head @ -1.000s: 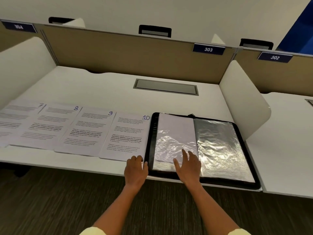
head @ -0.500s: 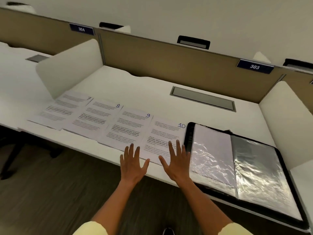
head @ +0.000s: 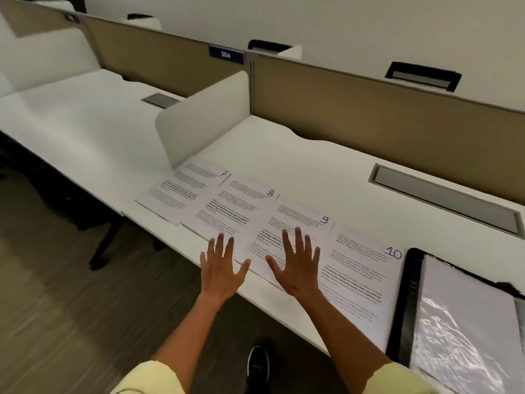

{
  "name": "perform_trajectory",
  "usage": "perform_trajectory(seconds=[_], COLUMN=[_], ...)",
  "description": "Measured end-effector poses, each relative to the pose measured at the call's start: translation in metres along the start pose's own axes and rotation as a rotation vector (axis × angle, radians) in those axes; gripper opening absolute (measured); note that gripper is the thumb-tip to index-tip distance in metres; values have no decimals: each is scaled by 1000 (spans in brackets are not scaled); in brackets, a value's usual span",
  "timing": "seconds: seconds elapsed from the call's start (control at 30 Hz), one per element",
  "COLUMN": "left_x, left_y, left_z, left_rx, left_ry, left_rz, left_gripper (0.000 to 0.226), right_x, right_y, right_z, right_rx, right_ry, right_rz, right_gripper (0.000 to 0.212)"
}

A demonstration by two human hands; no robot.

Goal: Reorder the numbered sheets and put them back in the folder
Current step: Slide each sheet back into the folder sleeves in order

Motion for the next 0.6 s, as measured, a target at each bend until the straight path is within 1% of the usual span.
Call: perform_trajectory(seconds=[0.07, 0.2, 0.33, 0.5, 0.6], left_x=[-9, -24, -39, -53, -55], left_y=[-12, -36, -58, -85, -102], left_z=[-28, -79, -121, -169, -200], left_rx=[-21, -52, -58, -60, -36], left_ry=[-9, -6, 32, 40, 32], left_rz=[-11, -53, -47, -29, -43], left_gripper=[88, 90, 98, 97, 96], right_x=[5, 13, 16, 22, 29], right_y=[-11, -30, -53, -80, -96], right_z=[-31, -85, -123, -173, -203], right_rx=[-11, -5, -26, -46, -38], right_ry=[-14, -23, -43, -81, -112], right_rz=[-14, -61, -86, -112, -129], right_gripper=[100, 107, 100, 98, 90])
Point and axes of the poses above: each hand's wrist, its own z-axis away from the middle knuckle, its own x-axis out of the palm, y = z × x, the point moved 8 cm from there along -z, towards the middle knuckle, and after that the axes turned 12 degrees about -x, right-handed, at the moved point
